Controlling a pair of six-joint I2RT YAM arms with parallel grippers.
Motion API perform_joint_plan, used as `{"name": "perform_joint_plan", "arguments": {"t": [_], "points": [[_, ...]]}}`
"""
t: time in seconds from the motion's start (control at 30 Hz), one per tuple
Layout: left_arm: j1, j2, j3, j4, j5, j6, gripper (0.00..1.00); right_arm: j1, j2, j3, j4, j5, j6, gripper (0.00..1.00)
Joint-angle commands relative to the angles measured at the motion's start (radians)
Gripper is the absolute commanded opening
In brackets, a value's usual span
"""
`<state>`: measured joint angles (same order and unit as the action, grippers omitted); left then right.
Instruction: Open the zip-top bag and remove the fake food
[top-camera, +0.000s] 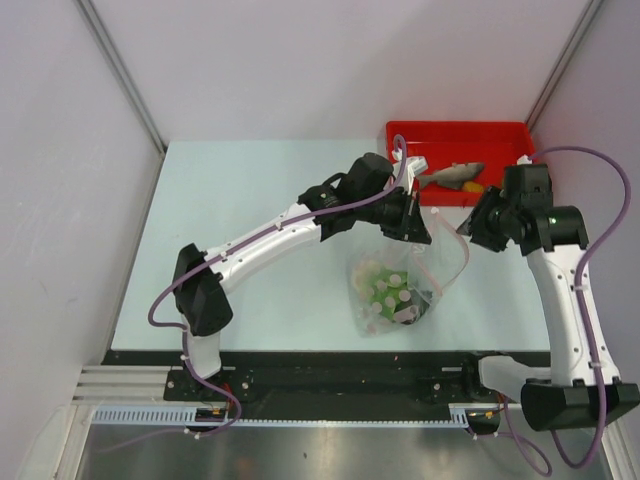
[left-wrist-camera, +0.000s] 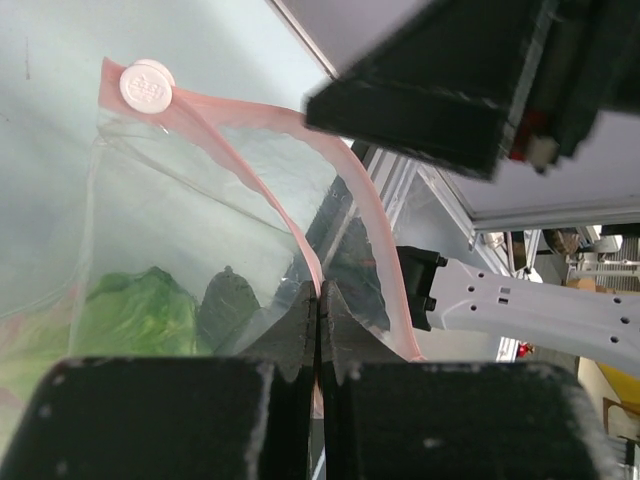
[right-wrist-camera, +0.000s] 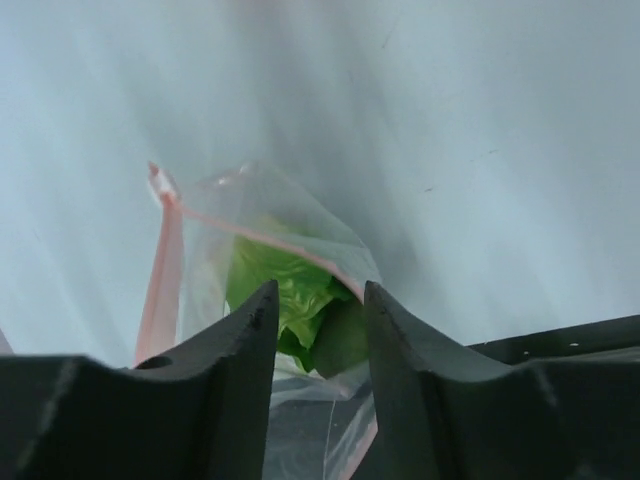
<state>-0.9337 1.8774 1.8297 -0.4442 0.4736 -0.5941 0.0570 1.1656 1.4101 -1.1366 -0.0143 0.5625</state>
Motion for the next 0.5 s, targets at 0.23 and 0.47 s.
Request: {"name": "perform_joint_plan", "arguments": {"t": [0.23, 0.47], "points": [[-0.014, -0.009, 0.077, 0.062, 0.000, -0.030, 0.00, 0.150, -0.093, -0.049, 0.041, -0.147, -0.052, 0.19], [-0.031, -0.008, 0.091, 0.070, -0.001, -0.035, 0.00, 0.165, -0.057, -0.206, 0.166, -0.228, 0.008, 0.19]]}}
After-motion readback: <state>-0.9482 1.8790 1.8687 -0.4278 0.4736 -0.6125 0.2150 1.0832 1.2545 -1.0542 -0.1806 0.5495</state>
